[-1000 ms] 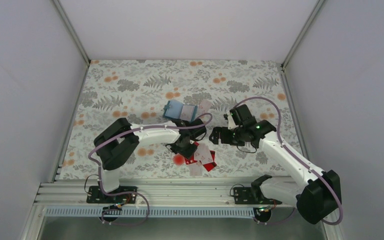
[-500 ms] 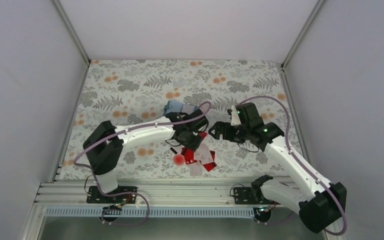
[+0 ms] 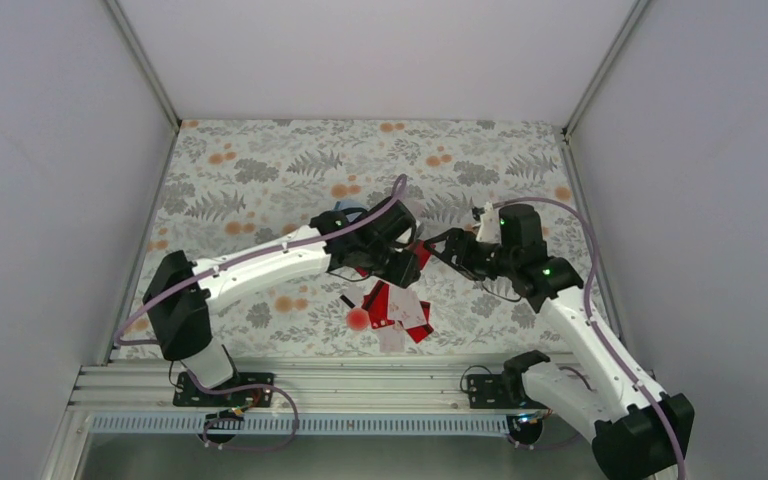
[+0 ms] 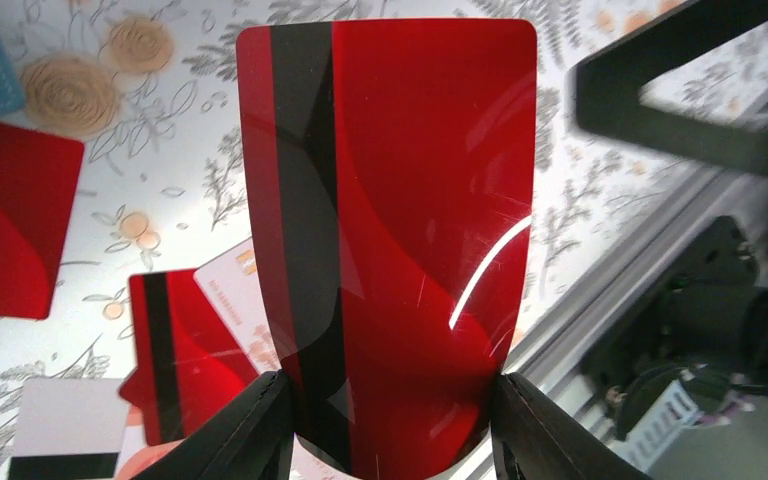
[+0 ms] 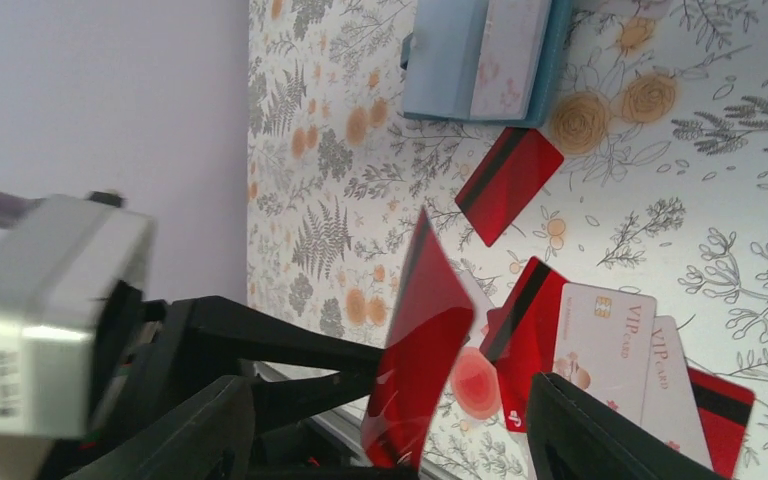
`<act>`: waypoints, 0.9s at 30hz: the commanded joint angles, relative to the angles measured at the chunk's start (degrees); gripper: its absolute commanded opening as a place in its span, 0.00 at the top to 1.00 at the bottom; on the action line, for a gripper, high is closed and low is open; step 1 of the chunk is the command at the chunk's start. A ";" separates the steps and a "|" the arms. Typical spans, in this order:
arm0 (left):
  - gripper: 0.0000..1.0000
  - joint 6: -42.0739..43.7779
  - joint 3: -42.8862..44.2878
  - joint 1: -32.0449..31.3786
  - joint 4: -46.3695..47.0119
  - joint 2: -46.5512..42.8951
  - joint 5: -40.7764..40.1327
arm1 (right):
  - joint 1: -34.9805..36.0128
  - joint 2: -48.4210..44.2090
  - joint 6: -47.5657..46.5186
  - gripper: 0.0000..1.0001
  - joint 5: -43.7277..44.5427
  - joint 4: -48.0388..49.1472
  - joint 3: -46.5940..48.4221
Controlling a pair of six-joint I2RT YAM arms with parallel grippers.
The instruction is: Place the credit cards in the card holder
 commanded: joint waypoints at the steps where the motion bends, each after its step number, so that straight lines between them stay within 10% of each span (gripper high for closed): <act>1: 0.52 -2.14 2.90 -0.14 1.12 -1.49 2.27 | -1.58 -0.88 3.36 0.32 -5.45 3.86 -1.41; 27: 0.52 -4.42 9.64 -0.04 1.00 2.36 3.55 | -1.92 1.34 3.77 0.78 -10.71 7.84 -2.16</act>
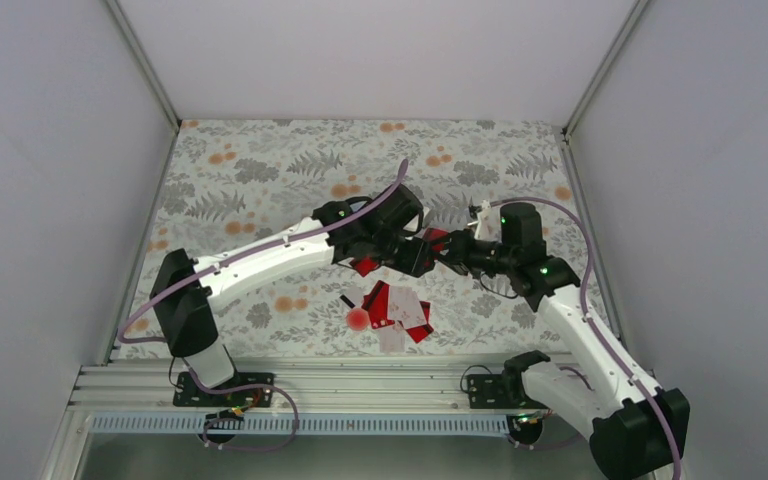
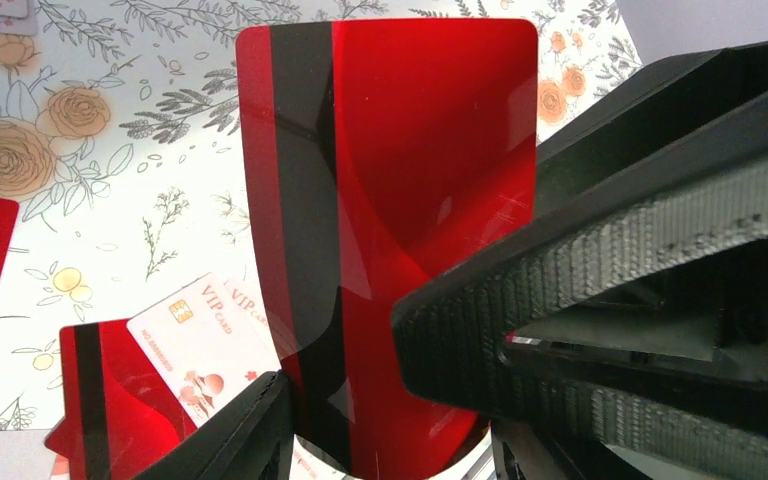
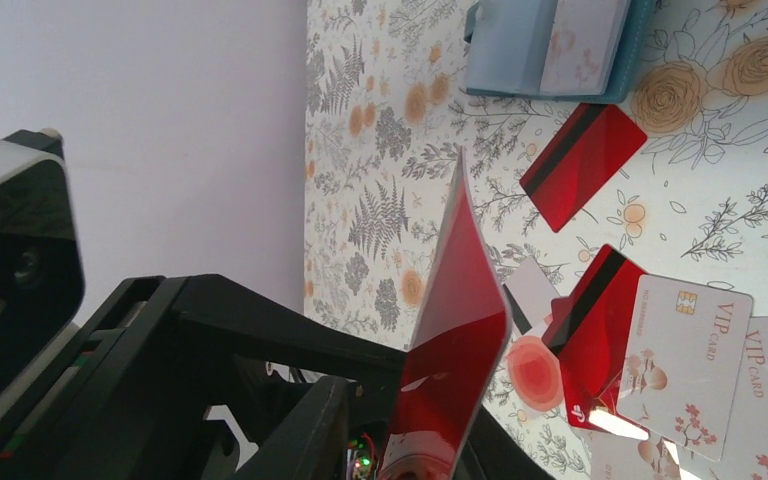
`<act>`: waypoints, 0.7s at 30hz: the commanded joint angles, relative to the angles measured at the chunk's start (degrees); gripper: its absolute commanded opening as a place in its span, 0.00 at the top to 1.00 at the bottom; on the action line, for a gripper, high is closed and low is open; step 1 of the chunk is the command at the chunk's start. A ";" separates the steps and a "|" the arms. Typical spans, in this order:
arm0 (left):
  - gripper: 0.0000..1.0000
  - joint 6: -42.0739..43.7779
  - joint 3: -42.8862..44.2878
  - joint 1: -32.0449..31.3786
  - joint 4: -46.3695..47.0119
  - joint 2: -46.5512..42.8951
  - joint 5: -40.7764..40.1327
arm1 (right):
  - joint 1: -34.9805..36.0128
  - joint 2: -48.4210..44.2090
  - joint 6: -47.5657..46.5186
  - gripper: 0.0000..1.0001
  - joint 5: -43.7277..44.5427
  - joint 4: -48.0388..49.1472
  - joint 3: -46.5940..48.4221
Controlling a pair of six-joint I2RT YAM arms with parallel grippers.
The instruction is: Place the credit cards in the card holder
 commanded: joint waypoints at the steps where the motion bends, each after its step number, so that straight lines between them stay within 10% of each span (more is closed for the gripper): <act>1: 0.52 -1.30 2.48 -0.06 0.50 0.72 0.44 | -0.22 0.66 -0.29 0.79 -1.83 1.63 0.24; 6: 0.52 -1.57 3.06 -0.08 0.64 0.98 0.58 | -0.26 1.32 0.18 0.96 -2.01 2.80 0.10; 21: 0.49 -2.02 4.25 -0.03 0.11 0.73 0.87 | -0.65 1.55 3.44 0.96 -2.71 1.75 1.74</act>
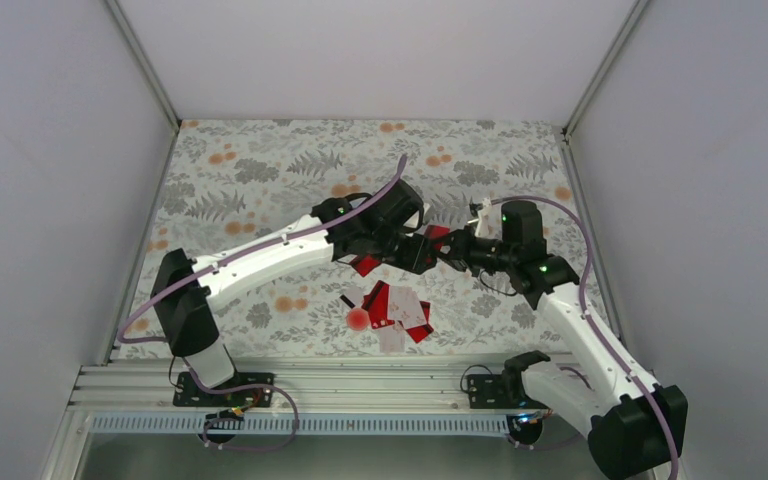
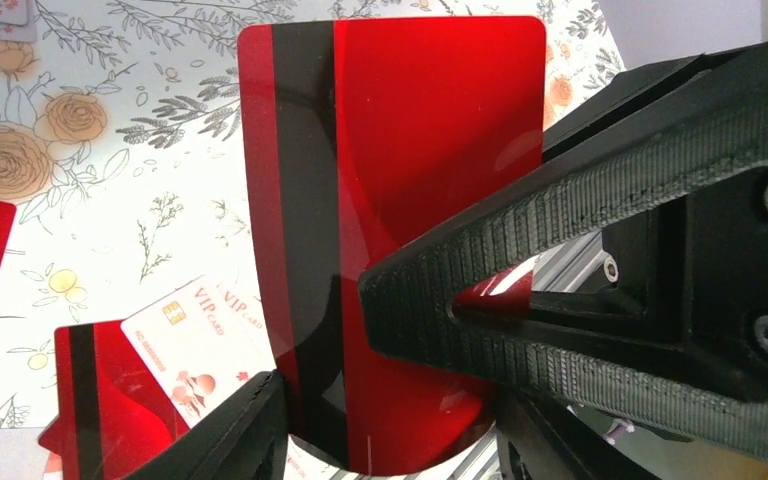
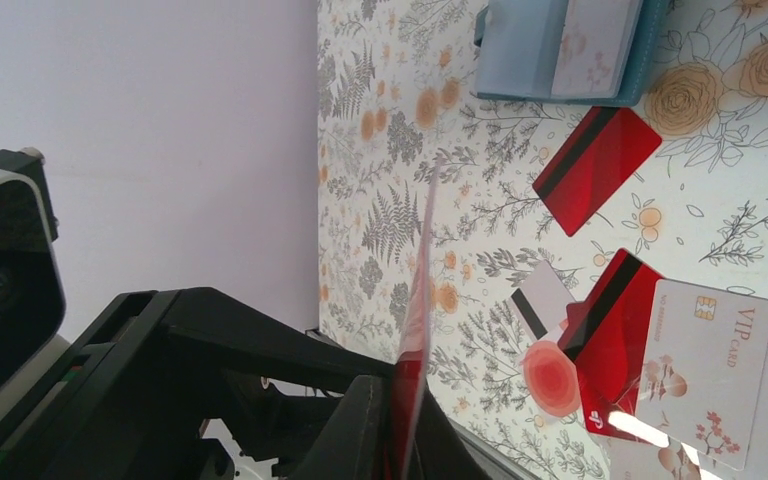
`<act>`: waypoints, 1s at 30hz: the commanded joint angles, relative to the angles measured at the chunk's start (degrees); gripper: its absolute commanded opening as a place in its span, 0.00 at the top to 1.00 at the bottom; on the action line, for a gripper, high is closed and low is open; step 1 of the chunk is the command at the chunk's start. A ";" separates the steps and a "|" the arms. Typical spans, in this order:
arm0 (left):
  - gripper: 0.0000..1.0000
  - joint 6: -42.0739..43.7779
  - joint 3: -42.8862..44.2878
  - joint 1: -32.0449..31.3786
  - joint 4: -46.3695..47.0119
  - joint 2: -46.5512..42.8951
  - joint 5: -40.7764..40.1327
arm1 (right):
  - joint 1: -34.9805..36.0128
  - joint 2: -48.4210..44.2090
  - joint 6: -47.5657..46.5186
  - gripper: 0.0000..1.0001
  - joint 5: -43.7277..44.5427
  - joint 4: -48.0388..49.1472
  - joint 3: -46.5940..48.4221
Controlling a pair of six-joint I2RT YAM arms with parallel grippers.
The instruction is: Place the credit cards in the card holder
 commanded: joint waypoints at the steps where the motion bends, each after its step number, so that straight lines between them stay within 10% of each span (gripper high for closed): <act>1: 0.46 -0.92 2.30 -0.28 1.24 0.15 0.26 | -0.11 0.37 1.40 0.96 -1.65 0.13 2.01; 30: 0.00 -2.42 8.19 3.73 -4.14 -20.39 -0.31 | -0.76 -0.62 11.66 0.96 -18.74 25.83 3.13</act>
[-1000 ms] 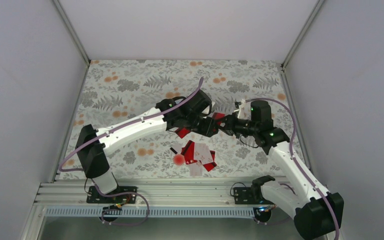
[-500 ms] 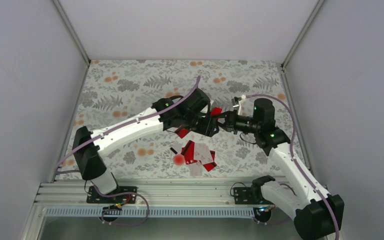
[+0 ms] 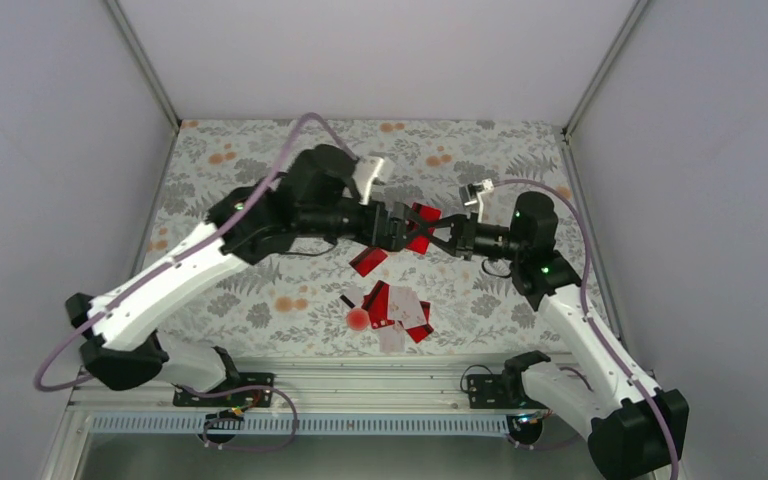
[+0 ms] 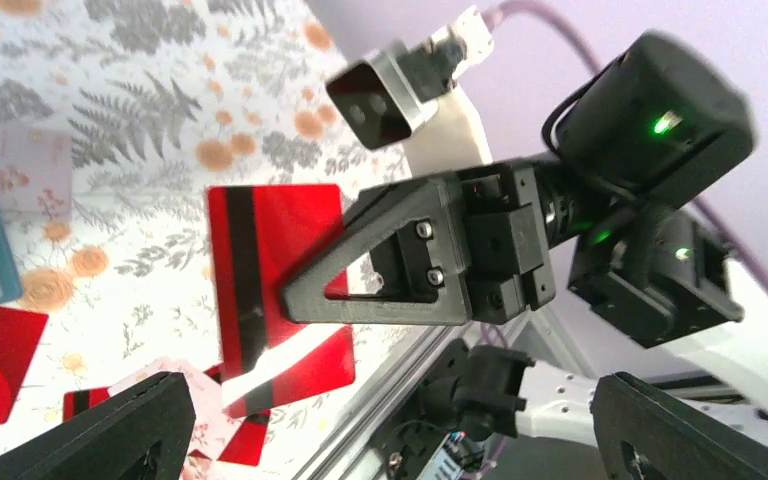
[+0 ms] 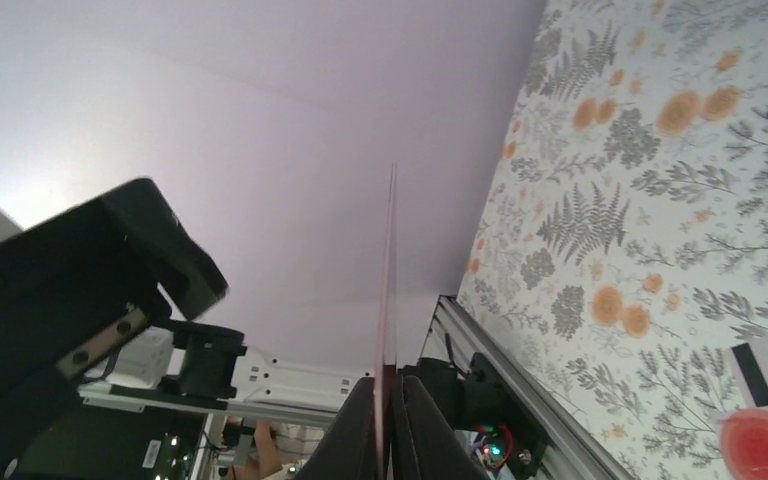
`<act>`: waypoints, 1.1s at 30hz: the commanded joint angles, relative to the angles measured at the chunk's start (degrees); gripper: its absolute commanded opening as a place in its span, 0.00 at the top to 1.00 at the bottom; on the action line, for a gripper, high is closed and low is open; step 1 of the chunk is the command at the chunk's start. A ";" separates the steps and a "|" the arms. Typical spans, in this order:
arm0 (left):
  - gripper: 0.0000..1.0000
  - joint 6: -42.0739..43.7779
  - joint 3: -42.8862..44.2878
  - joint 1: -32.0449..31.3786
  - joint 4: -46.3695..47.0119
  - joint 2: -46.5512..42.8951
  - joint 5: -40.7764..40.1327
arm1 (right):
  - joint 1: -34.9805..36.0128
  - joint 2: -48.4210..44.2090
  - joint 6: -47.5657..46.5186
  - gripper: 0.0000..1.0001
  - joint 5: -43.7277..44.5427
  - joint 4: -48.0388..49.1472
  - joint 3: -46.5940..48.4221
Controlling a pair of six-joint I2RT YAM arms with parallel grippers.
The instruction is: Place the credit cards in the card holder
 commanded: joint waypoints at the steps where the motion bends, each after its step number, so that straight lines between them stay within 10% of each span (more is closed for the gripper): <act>1: 0.01 -1.38 -1.01 4.88 2.30 -5.80 4.16 | -0.20 0.59 3.31 0.96 -4.14 5.00 4.24; 13: 0.24 -2.85 -9.92 16.20 22.20 -12.01 29.14 | -0.19 7.90 1.38 0.96 -13.16 0.49 21.46; 33: 0.53 -6.09 -11.81 16.26 32.59 -4.43 33.57 | 0.62 11.36 0.31 0.96 -17.22 -3.00 29.48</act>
